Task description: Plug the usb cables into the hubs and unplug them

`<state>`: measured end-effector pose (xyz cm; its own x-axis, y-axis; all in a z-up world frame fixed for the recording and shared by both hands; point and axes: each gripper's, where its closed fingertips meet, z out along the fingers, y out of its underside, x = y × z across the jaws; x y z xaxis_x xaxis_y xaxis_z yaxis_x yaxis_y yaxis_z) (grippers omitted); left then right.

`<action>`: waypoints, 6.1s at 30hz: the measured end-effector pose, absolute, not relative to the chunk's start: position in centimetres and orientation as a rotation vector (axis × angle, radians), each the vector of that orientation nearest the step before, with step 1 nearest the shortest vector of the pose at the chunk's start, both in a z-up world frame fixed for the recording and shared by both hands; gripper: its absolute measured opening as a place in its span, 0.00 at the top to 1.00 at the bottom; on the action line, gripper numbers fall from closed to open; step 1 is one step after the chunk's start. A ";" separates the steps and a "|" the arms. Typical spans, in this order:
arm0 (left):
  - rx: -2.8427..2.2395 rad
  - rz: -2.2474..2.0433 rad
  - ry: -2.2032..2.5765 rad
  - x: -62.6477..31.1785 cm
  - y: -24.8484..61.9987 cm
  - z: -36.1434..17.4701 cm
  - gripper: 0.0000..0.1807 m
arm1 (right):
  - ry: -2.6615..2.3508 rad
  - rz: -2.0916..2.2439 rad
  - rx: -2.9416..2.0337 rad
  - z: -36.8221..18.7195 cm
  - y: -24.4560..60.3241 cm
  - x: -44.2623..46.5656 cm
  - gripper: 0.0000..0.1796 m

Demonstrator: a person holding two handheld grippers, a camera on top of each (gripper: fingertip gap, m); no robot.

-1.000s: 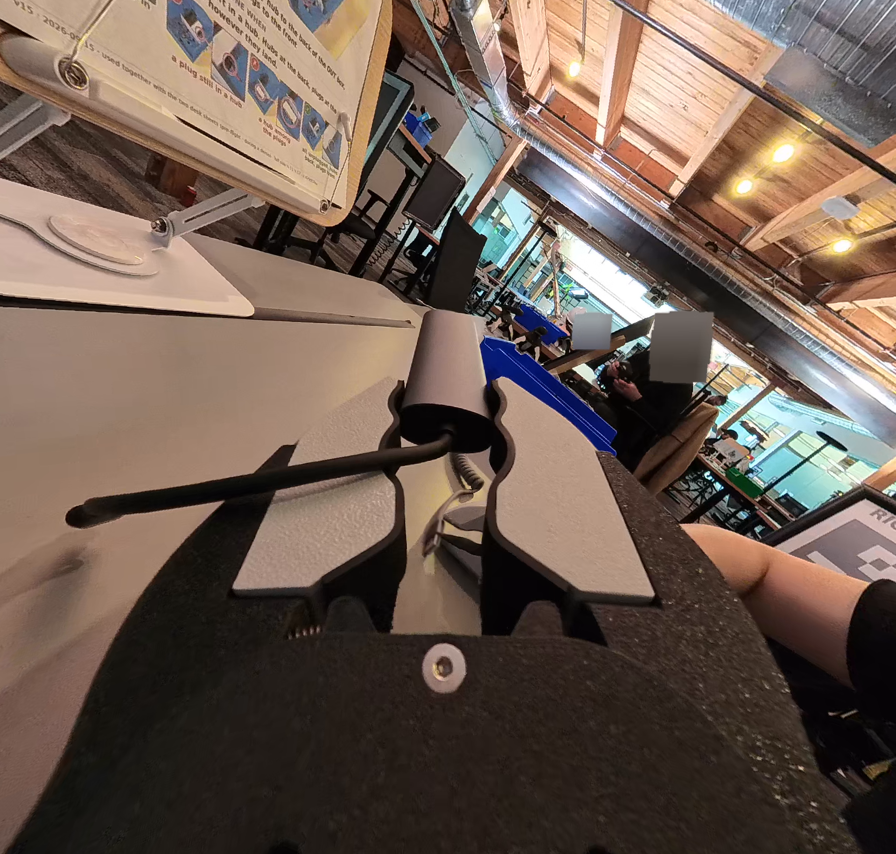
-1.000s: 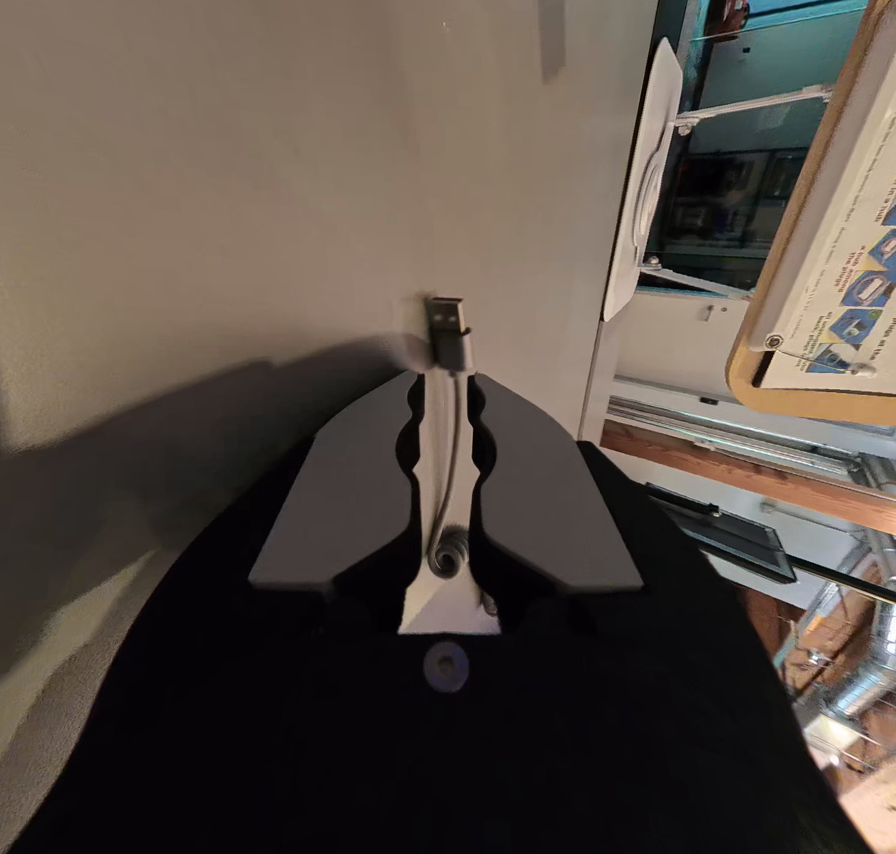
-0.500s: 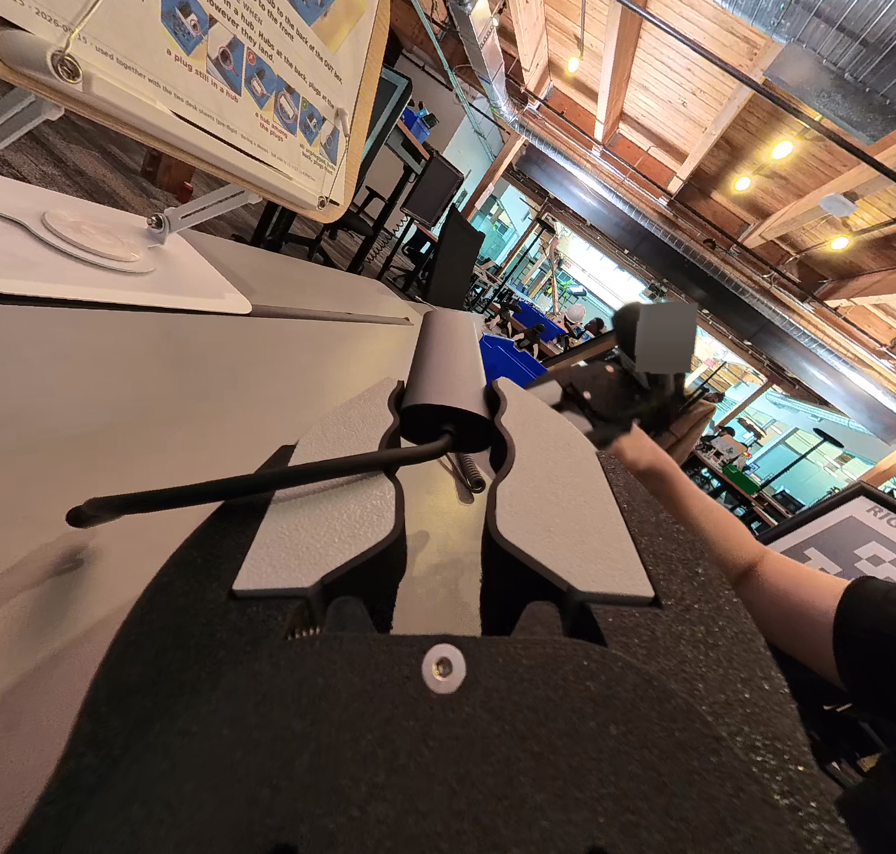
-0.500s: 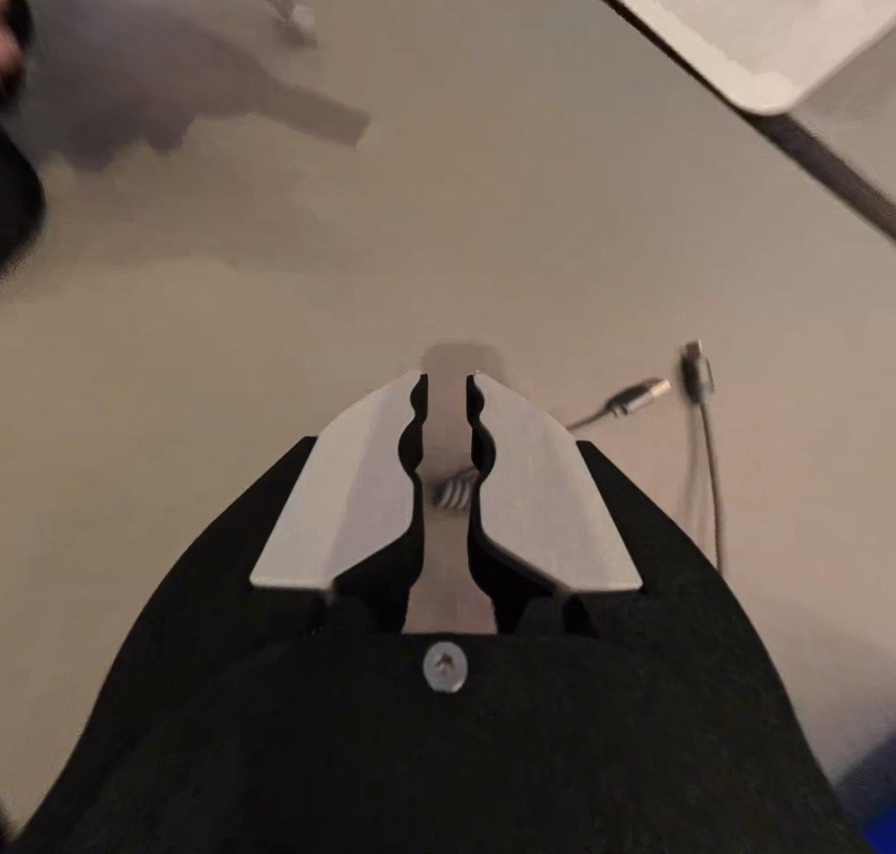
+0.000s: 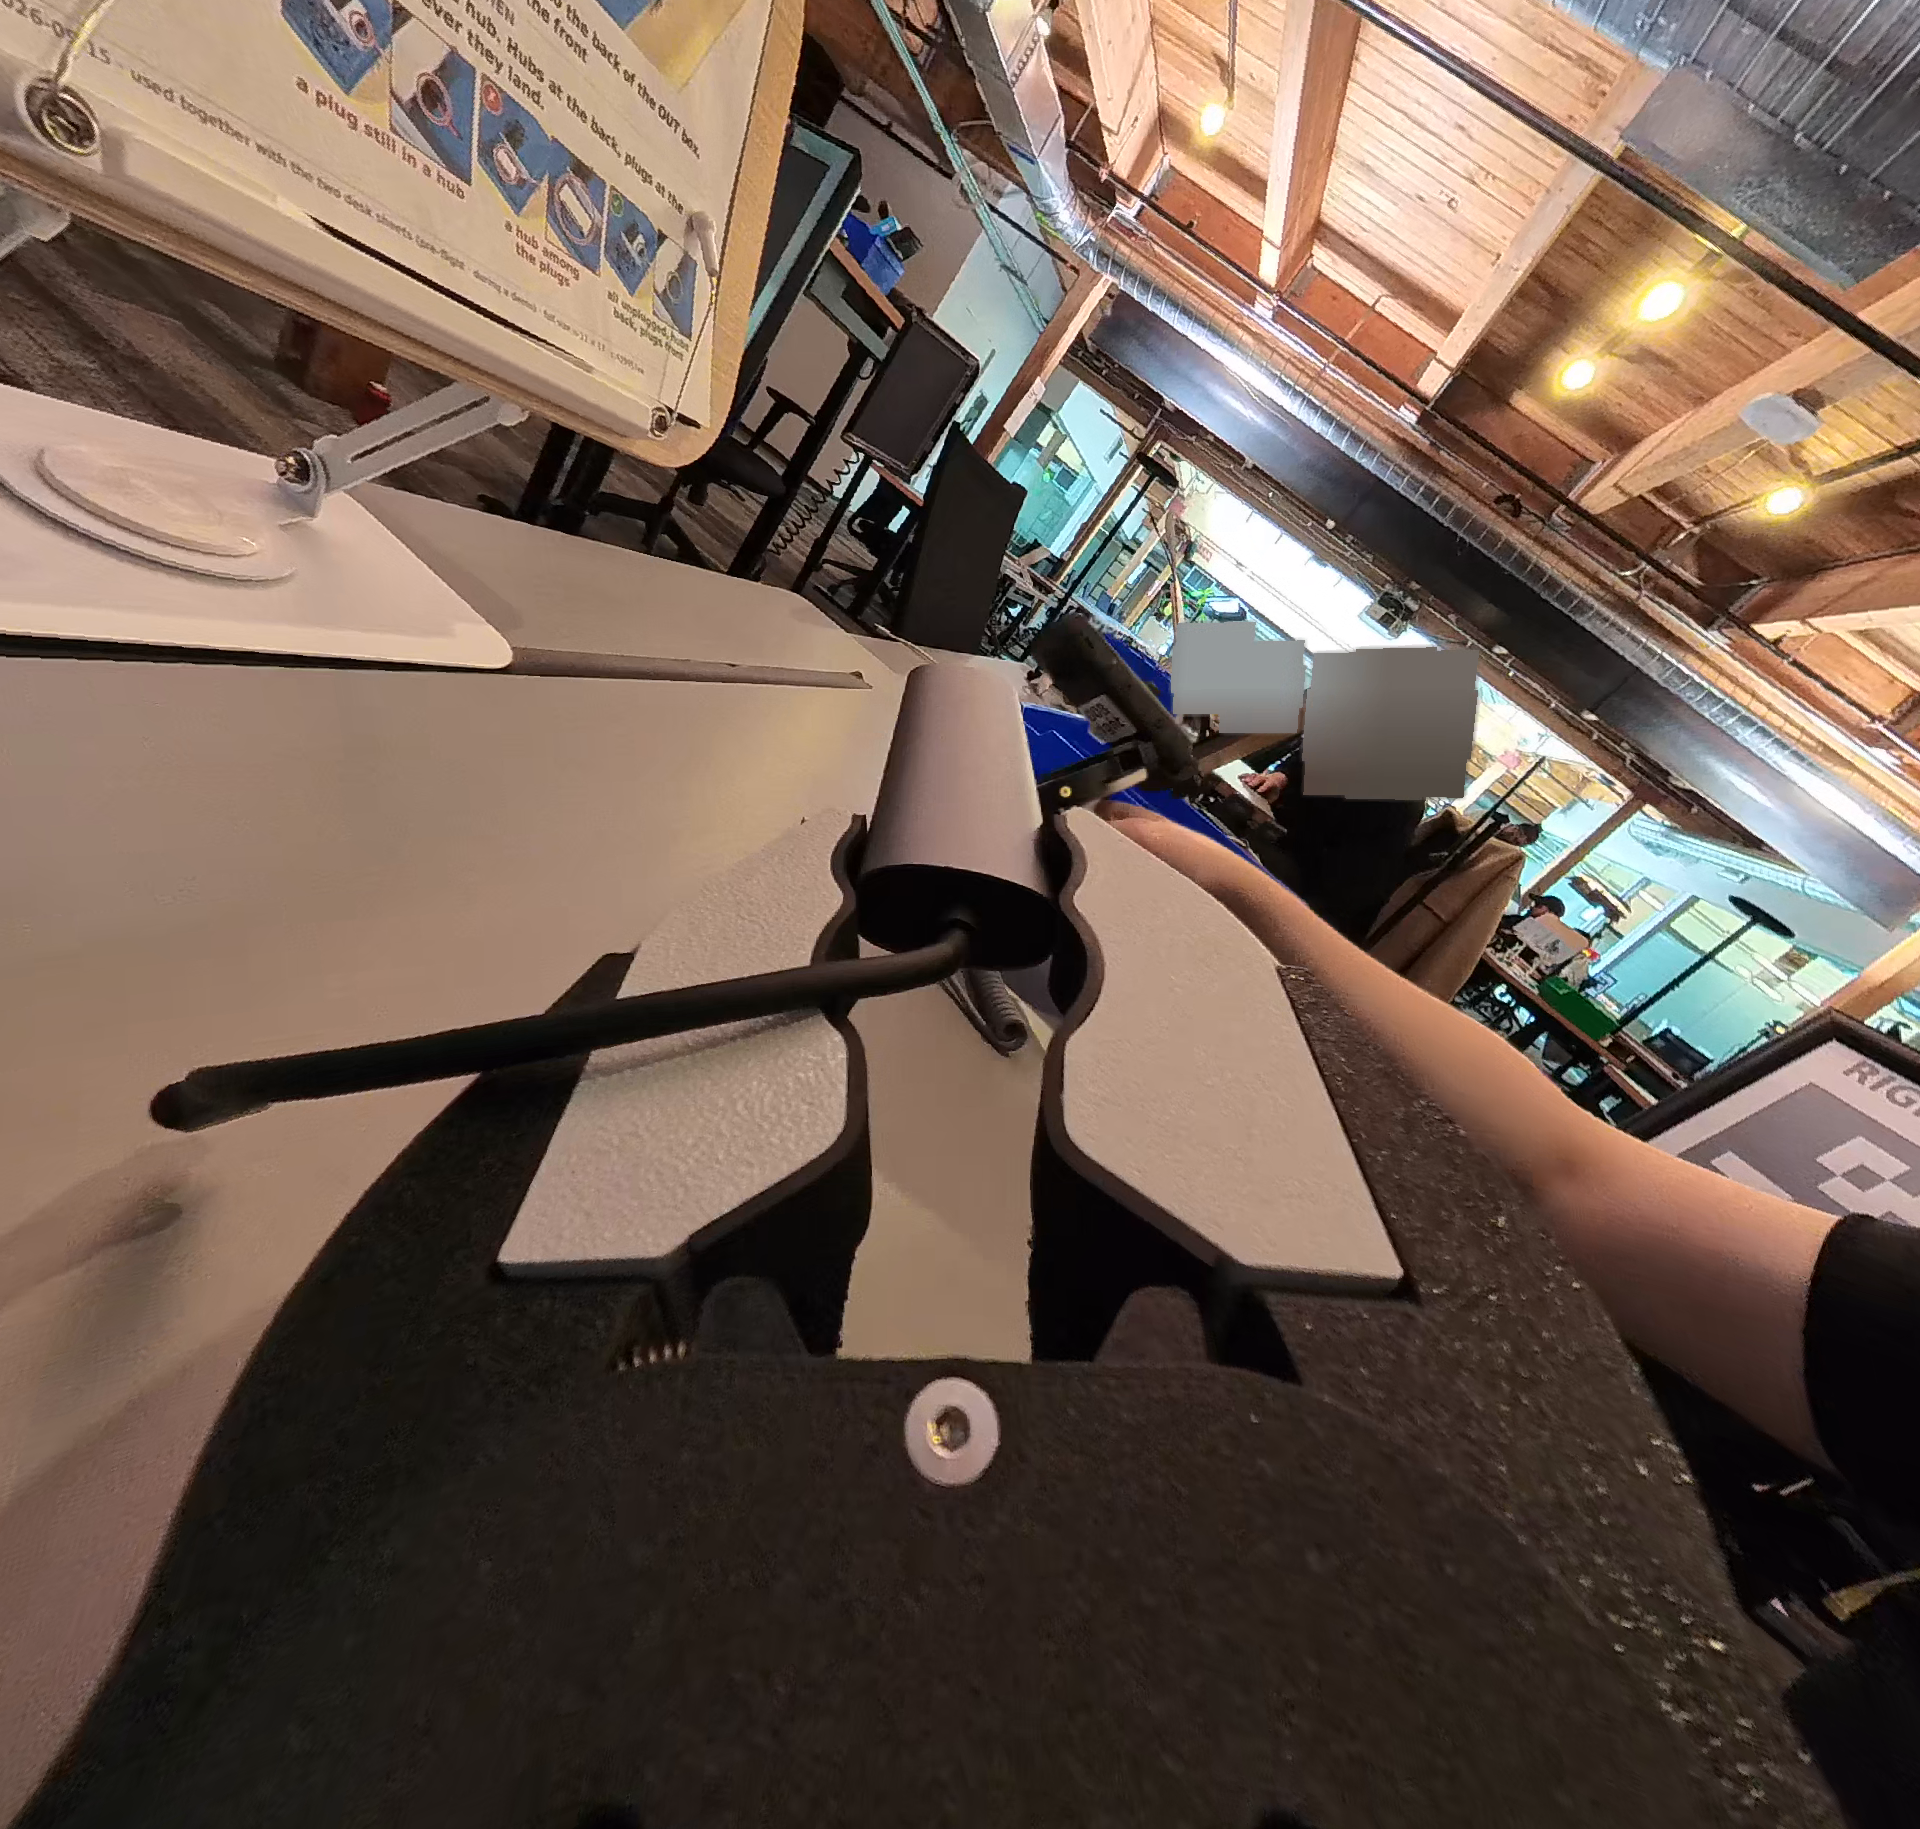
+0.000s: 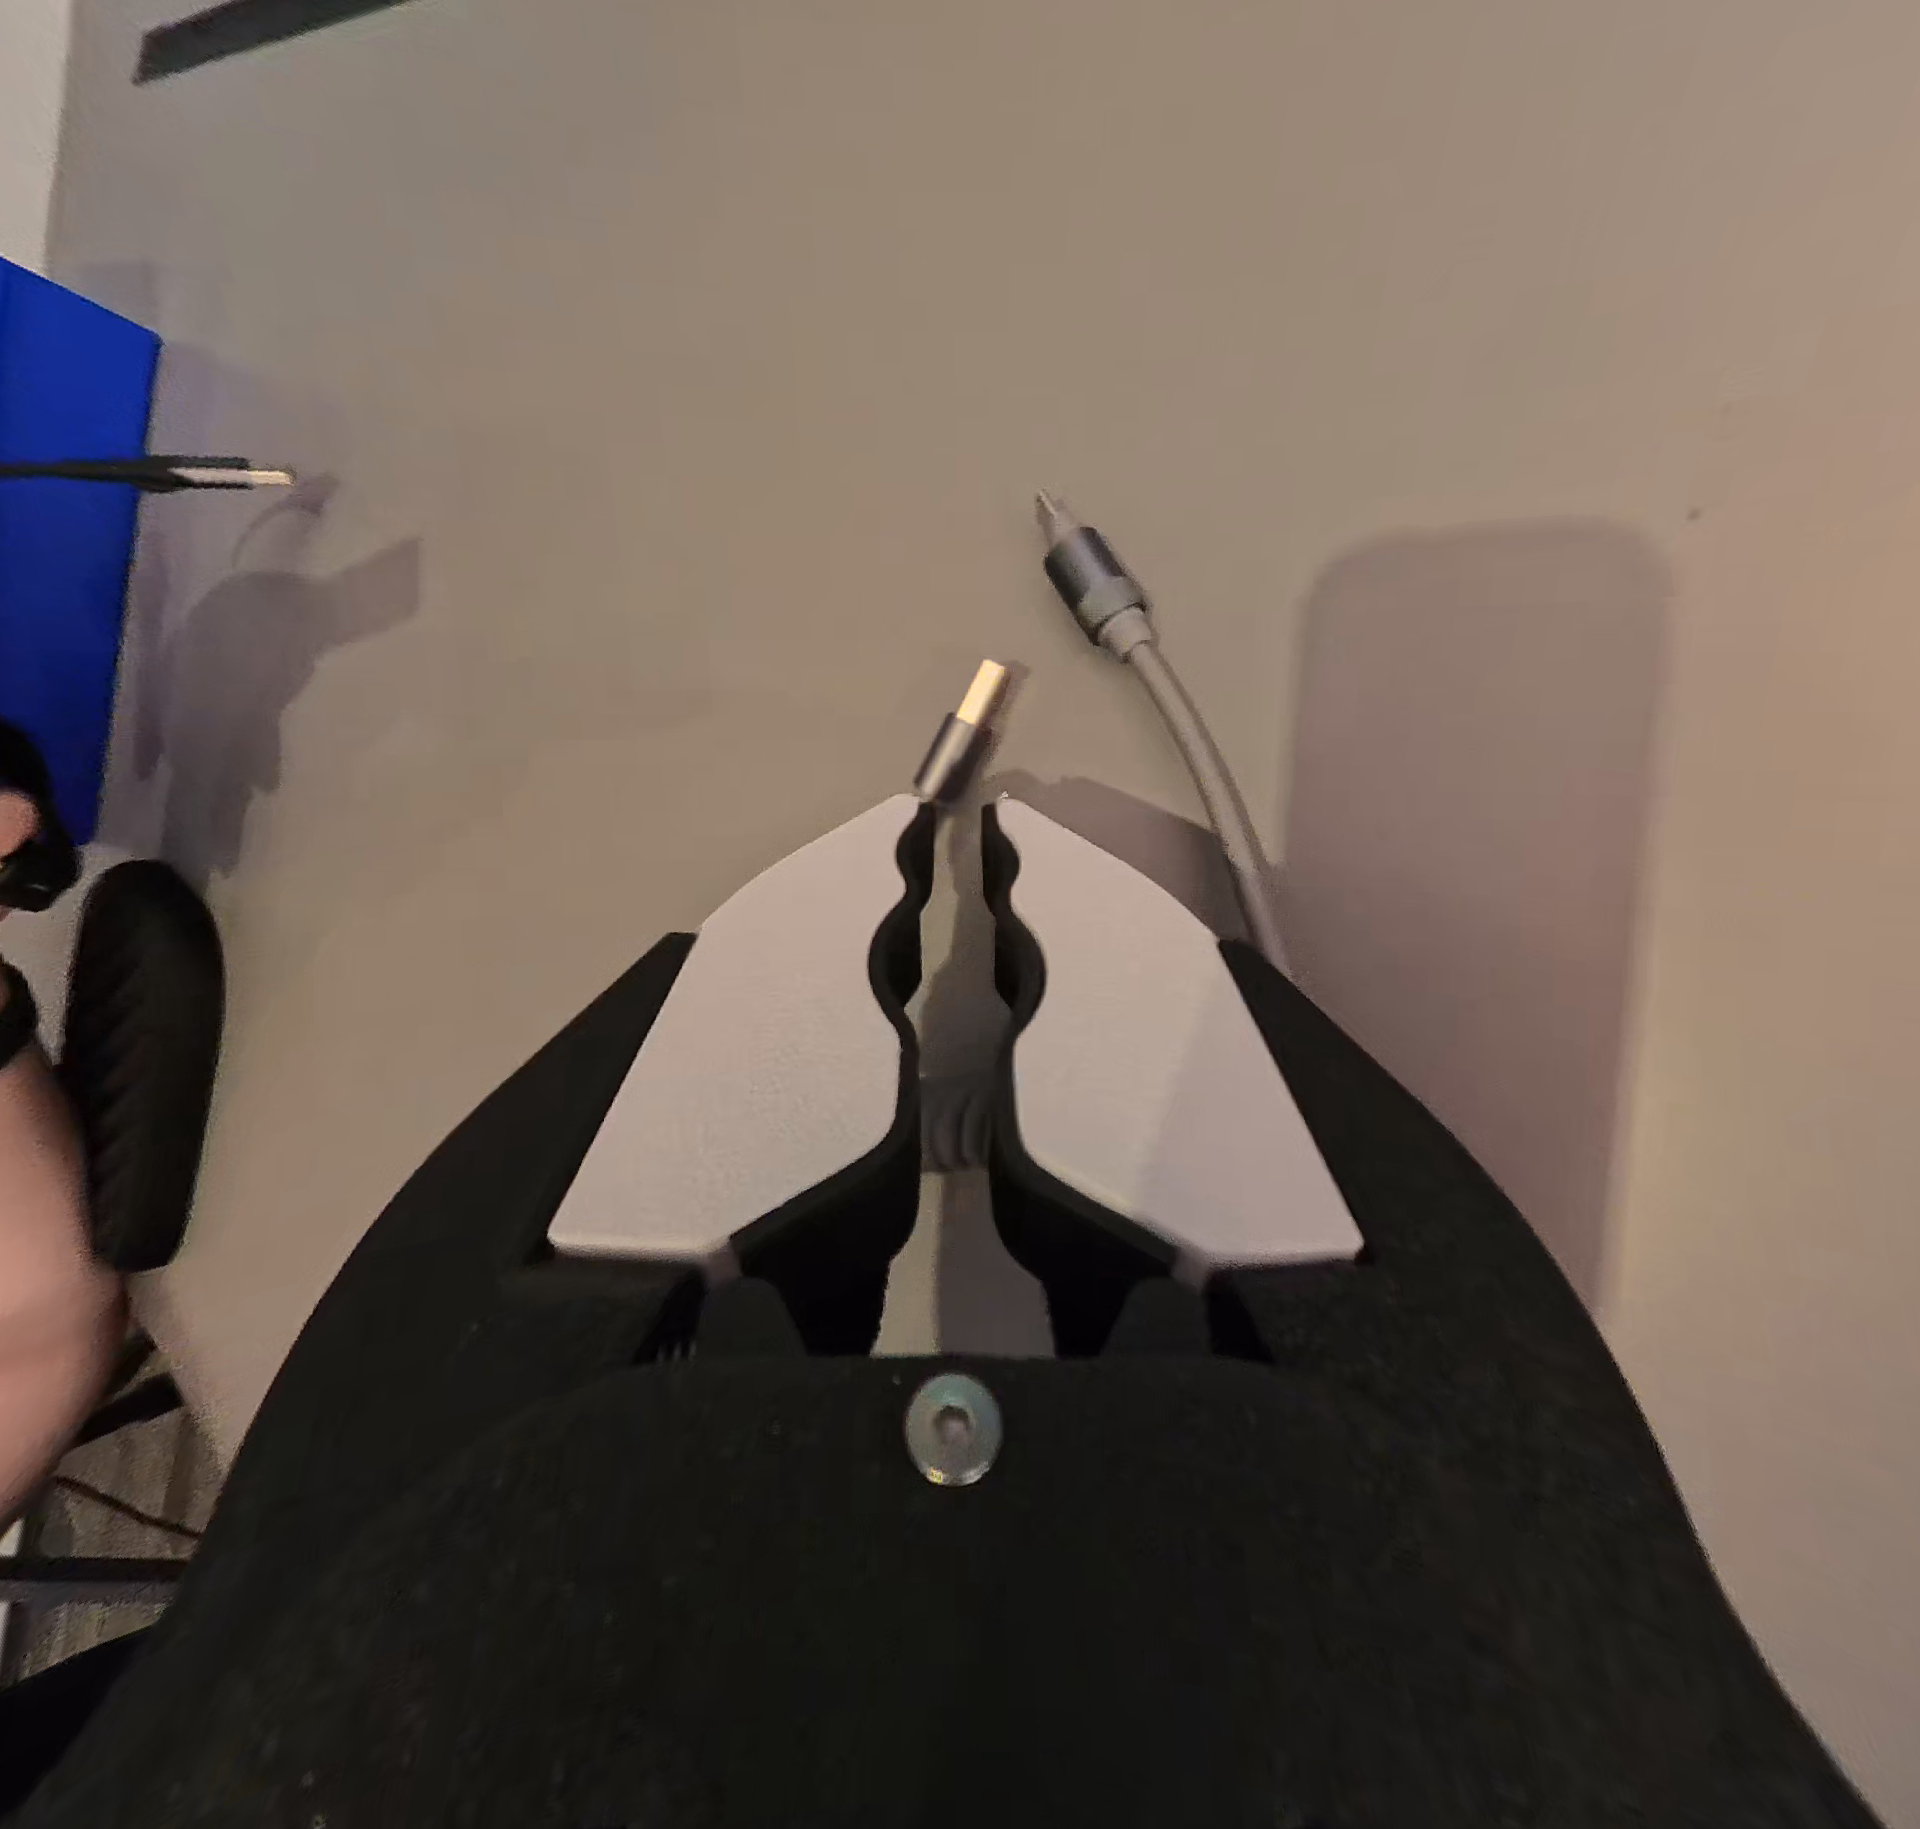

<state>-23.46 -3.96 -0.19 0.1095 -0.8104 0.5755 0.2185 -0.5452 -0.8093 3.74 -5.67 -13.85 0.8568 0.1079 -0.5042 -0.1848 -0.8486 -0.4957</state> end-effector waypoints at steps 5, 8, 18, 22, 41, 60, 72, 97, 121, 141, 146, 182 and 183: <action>-1.558 -1.571 0.599 -23.5 -4.0 -0.2 0.82 | 0.062 0.718 -2.462 -14.2 -4.9 3.7 0.98; -1.558 -1.570 0.599 -23.5 -4.0 -0.2 0.82 | 0.030 0.642 -2.495 -14.4 -4.6 4.0 0.98; -1.558 -1.569 0.605 -23.4 -4.1 -0.1 0.82 | -0.099 0.606 -2.552 -14.9 -4.3 2.7 0.97; -1.557 -1.569 0.603 -23.5 -4.0 -0.1 0.82 | -0.105 0.729 -2.522 -14.8 -4.1 0.8 0.96; -1.555 -1.577 0.605 -23.4 -4.1 -0.1 0.82 | -0.054 1.168 -2.403 -14.4 -3.3 -6.5 0.95; -1.553 -1.576 0.626 -23.1 -4.4 0.0 0.82 | -0.491 0.880 -2.383 -14.6 -5.4 -9.3 0.94; -1.557 -1.574 0.631 -23.1 -4.4 -0.1 0.82 | -0.737 0.631 -2.341 -15.2 -6.0 -9.8 0.95; -1.559 -1.571 0.646 -22.8 -4.6 -0.2 0.82 | -0.236 1.033 -2.319 -14.1 -4.9 -7.7 1.00; -1.565 -1.569 0.652 -22.7 -4.7 -0.4 0.82 | -0.700 0.923 -2.297 -14.2 -8.5 -11.7 0.98; -1.571 -1.564 0.663 -22.6 -4.8 -0.5 0.82 | -0.414 1.126 -2.348 -14.1 -7.5 -11.5 1.00; -1.574 -1.564 0.662 -22.6 -4.7 -0.5 0.82 | -0.638 1.017 -2.319 -14.2 -8.6 -12.4 1.00; -1.587 -1.560 0.673 -22.4 -4.8 -0.9 0.82 | -0.950 0.813 -2.178 -14.2 -9.9 -14.6 0.95; -1.587 -1.561 0.674 -22.4 -4.8 -0.8 0.82 | -0.940 0.806 -2.184 -14.2 -9.8 -14.6 0.96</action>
<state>-22.37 -4.82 -0.84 0.0996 -0.8221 0.5605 0.1557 -0.5435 -0.8249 -14.57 -9.78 -14.23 0.5607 0.7778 -0.2839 0.3993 -0.5544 -0.7302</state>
